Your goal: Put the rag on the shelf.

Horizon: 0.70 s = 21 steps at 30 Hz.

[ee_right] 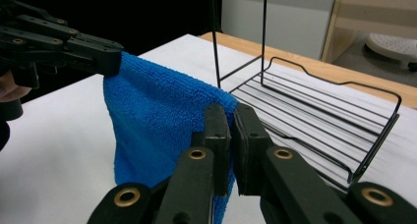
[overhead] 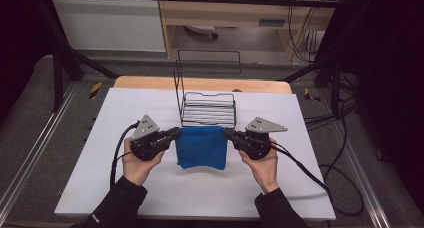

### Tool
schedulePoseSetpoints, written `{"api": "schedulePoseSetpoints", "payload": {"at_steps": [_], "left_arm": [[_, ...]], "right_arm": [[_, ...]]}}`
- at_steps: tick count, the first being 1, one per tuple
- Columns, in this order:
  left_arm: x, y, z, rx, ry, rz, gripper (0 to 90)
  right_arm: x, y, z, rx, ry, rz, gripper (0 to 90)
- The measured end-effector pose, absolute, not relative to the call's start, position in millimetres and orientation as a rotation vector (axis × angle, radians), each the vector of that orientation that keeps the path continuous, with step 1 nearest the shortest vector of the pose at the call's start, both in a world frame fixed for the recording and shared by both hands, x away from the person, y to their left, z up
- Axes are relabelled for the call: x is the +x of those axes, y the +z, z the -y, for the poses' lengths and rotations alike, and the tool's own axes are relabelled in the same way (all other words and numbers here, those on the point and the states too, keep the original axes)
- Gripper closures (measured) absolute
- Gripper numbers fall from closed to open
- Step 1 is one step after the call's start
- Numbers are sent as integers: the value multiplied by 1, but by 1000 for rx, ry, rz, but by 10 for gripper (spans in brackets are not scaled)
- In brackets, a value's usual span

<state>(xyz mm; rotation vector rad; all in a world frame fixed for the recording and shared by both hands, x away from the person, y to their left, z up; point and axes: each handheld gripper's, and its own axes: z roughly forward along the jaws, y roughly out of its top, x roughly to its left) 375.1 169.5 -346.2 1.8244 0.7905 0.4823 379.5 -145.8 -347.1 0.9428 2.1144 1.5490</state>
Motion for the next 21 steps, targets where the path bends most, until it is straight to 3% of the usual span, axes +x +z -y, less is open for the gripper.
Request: {"api": "schedulePoseSetpoints", "payload": {"at_steps": [21], "left_arm": [[378, -314, -160, 1717, 544, -752, 848]], "right_arm": [[373, -314, 152, 892, 1584, -1969, 863]]}}
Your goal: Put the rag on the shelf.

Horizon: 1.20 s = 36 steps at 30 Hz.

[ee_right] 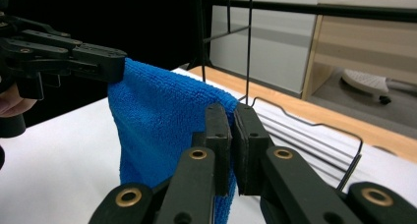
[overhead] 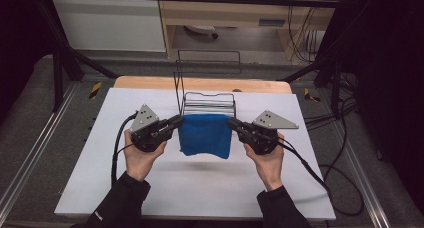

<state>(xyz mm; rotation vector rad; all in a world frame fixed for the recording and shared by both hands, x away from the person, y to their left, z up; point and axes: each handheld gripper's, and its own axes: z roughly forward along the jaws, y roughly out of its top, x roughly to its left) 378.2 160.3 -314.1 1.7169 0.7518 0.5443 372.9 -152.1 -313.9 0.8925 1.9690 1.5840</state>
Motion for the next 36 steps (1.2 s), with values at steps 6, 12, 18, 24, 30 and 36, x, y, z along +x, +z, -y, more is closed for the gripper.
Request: {"api": "schedulePoseSetpoints", "payload": {"at_steps": [6, 12, 18, 24, 30, 36], "left_arm": [[381, -305, -159, 1681, 557, -745, 849], [384, -295, -157, 1650, 591, -736, 850], [388, -285, -156, 1614, 607, -725, 851], [392, -277, -155, 1584, 613, -717, 851], [395, -269, -155, 1562, 623, -710, 852], [399, -260, -154, 1542, 631, -701, 852]], "right_arm": [[374, -306, 152, 881, 1589, -1927, 864], [376, -297, 151, 872, 1594, -1885, 864], [379, -285, 150, 855, 1606, -1829, 864], [381, -278, 150, 841, 1595, -1803, 865], [384, -269, 148, 825, 1588, -1767, 865], [388, -260, 148, 819, 1596, -1738, 865]]}}
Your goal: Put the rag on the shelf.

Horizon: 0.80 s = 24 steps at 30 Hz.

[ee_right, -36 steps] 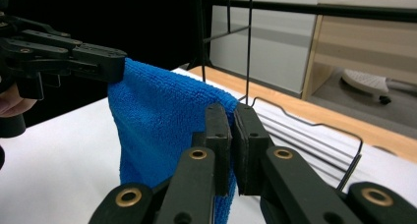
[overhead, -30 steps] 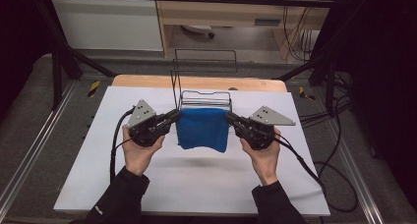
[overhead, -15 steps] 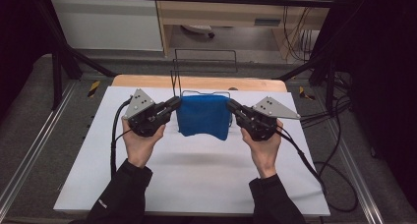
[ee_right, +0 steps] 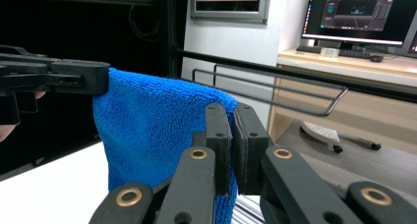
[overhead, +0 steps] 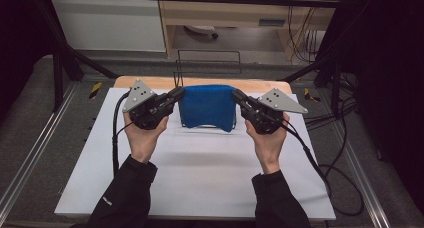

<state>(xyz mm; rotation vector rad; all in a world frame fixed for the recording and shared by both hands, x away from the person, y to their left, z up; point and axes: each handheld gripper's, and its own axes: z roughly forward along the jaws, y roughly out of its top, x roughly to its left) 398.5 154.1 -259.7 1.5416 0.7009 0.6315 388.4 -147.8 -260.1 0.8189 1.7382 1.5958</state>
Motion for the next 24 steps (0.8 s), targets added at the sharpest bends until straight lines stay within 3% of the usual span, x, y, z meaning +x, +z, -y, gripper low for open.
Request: {"api": "schedulePoseSetpoints", "payload": {"at_steps": [24], "left_arm": [[420, -228, -152, 1462, 679, -692, 853]], "right_arm": [[407, -220, 144, 778, 1594, -1671, 866]]}}
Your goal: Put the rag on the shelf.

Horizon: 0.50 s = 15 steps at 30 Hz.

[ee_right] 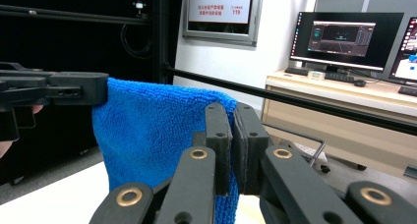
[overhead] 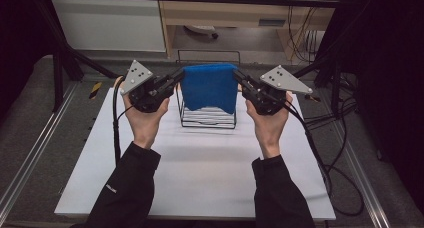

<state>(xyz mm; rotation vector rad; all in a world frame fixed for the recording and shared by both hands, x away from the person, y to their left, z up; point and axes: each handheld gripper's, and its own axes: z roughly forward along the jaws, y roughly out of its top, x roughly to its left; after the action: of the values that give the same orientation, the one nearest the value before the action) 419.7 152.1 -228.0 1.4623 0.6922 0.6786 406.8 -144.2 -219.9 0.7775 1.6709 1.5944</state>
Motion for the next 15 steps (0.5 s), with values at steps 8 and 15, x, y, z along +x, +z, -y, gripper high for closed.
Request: {"api": "schedulePoseSetpoints", "payload": {"at_steps": [8, 15], "left_arm": [[428, -213, -152, 1453, 701, -688, 855], [435, -204, -149, 1448, 721, -678, 855]], "right_arm": [[413, -210, 143, 755, 1580, -1668, 866], [419, -201, 144, 753, 1576, -1653, 867]]}}
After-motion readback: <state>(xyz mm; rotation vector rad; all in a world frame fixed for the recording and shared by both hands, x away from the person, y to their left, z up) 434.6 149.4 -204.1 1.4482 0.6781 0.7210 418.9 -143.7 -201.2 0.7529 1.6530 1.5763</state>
